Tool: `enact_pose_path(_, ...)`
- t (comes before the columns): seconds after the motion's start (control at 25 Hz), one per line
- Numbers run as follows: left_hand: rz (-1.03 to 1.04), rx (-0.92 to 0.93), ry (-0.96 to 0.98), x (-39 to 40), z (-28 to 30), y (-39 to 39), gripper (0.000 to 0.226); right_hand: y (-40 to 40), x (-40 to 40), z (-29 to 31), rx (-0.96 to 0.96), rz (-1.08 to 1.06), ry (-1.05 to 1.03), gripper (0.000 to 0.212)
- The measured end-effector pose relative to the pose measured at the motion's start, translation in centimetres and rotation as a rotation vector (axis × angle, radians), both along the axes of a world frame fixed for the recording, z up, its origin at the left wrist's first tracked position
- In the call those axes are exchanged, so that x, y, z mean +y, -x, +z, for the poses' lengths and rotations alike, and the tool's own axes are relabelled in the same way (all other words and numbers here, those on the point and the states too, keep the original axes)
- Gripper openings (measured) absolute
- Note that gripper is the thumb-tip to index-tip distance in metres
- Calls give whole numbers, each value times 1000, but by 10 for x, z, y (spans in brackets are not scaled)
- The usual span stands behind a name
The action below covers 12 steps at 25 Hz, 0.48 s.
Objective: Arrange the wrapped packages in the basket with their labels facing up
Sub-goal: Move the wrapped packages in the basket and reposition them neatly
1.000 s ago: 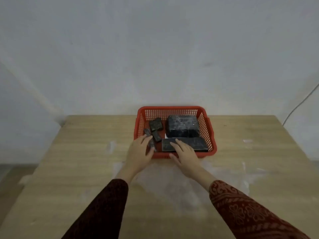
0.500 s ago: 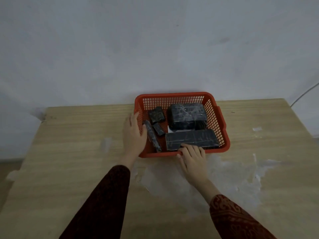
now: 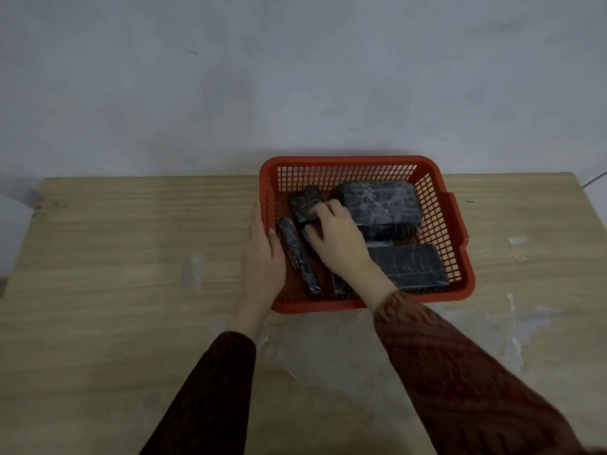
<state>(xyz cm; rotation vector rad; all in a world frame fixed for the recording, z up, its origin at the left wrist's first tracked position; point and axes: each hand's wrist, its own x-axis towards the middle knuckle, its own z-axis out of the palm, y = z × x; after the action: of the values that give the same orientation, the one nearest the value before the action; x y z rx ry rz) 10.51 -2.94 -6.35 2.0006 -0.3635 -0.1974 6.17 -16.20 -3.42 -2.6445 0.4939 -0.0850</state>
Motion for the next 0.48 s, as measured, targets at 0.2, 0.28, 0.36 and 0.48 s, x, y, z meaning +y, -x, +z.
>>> enact_pose_path(0.2,5,34,18,0,1,1,53,-57,-3,-25,285,-77,146,56)
enact_pose_path(0.28,14,29,19,0,1,2,53,-62,-1,-30,301,-93,191,63)
enact_pose_path(0.36,13,26,10,1,1,2,54,-62,1,-32,320,-84,245,66)
enact_pose_path(0.48,5,60,3,-2,1,-1,54,-67,-10,-25,308,-67,146,60)
